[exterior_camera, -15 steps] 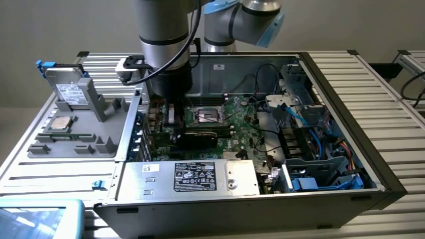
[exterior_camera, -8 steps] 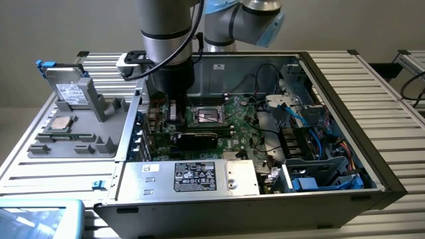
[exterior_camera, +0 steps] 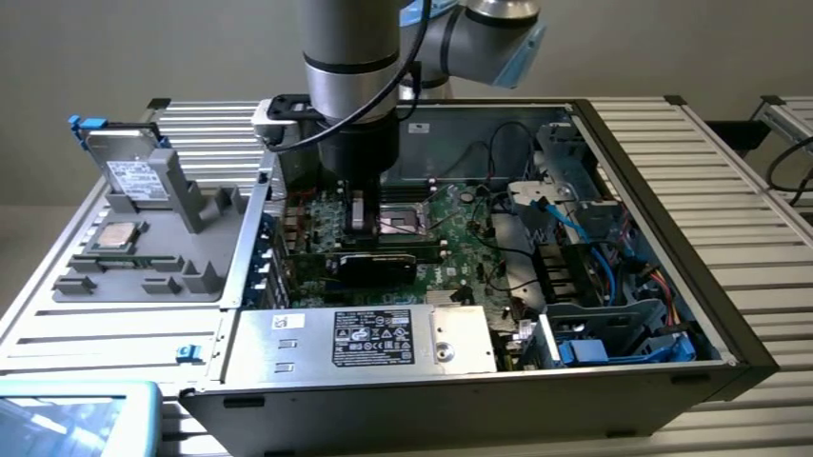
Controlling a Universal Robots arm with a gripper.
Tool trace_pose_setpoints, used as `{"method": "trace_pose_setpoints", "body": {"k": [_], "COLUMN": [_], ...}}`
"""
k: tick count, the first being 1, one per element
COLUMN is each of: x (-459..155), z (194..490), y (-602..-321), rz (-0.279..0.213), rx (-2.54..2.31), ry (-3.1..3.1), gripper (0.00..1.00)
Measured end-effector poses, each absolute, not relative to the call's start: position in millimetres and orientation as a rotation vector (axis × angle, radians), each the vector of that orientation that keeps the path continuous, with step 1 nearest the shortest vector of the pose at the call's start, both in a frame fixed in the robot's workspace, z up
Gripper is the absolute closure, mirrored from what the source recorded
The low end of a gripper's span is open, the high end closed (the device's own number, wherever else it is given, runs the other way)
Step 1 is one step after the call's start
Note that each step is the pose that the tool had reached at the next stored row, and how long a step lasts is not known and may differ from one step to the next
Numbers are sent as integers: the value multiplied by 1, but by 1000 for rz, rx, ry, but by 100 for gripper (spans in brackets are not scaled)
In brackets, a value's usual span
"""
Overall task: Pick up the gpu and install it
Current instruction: 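Press down on the gpu until it lock into place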
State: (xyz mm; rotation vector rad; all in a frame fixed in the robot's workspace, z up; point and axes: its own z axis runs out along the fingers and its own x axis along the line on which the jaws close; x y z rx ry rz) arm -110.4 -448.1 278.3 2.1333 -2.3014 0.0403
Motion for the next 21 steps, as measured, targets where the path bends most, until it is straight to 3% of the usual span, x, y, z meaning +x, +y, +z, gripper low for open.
{"method": "trace_pose_setpoints", "body": {"k": [10,16,21], "x": [-110,-115,-120], "z": [267,291,292], "y": [-451,-451,-451], "rz": [19,18,18], "rx": [2138,2139,2139], "ry": [-2307,-2307,-2307], "gripper": [88,88,88]}}
